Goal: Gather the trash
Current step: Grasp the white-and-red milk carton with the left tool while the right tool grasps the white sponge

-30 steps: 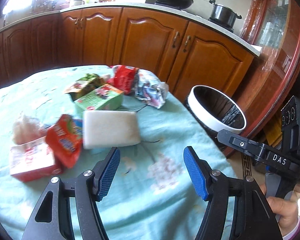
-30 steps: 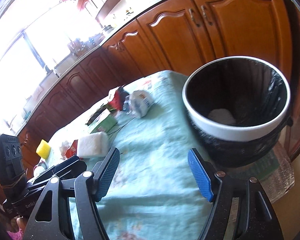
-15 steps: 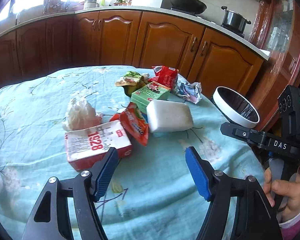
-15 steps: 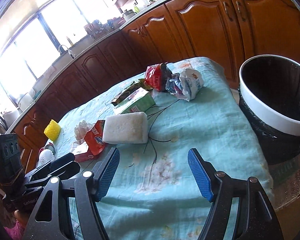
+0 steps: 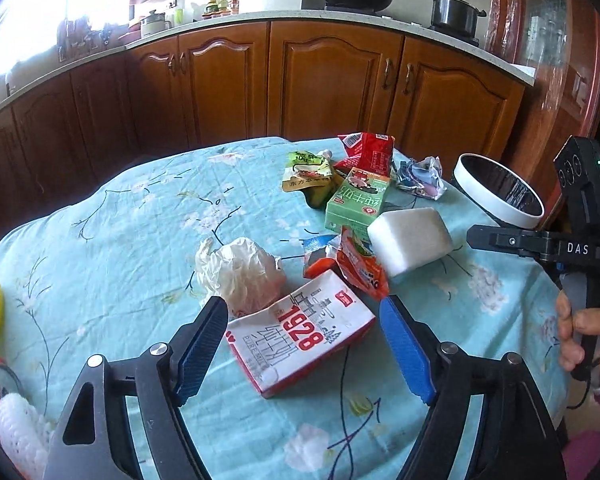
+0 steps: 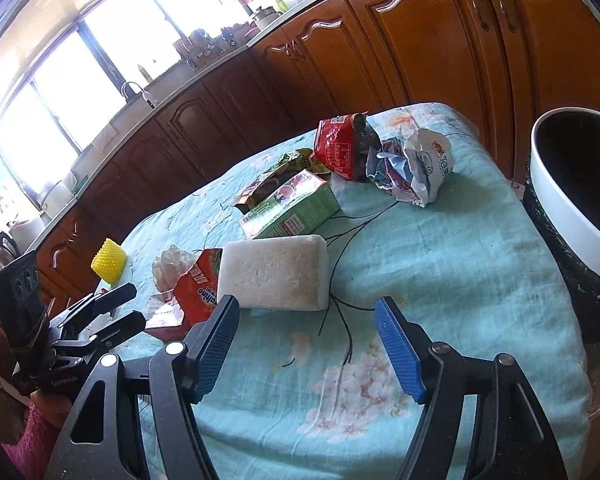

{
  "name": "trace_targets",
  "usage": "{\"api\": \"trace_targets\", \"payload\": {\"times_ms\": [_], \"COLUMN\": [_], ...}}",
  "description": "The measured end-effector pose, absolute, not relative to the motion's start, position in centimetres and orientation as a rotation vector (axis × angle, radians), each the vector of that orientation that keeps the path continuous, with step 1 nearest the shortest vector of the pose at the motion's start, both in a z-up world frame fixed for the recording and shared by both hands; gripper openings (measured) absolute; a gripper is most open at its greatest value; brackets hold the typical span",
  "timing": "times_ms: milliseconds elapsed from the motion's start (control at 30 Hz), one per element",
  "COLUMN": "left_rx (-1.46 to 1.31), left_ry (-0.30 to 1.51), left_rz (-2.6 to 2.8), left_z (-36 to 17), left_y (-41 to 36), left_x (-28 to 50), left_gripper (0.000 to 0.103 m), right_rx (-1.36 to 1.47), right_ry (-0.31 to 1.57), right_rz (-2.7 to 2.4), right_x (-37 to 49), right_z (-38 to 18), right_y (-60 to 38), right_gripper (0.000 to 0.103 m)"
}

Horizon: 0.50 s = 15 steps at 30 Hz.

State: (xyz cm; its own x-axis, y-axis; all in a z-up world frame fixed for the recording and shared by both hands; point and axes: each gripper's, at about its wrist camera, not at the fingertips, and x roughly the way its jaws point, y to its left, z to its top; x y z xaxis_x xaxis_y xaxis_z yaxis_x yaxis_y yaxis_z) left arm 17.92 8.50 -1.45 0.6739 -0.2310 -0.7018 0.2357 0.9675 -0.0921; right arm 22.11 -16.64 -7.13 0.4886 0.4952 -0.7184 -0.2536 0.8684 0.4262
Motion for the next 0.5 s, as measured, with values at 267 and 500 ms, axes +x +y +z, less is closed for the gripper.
{"api": "trace_targets", "payload": {"times_ms": [267,500], "left_rx": [0.079,0.145], "left_ry": [0.873,0.884], "left_rz": [-0.321,-0.362], "left_z": [-3.5,-3.5], "left_y": [8.2,6.3], "left_x": [20.7,20.0], "left_gripper": [0.086,0.083], "right_rx": [0.286,0.295], "right_ry": [0.988,1.02], "right_rz": [0.483,0.5], "right_x": [24.0,24.8], "right_z": [-8.1,-9.1], "right_y": [-15.3,-14.8], "right_gripper": [0.072,0.033]}}
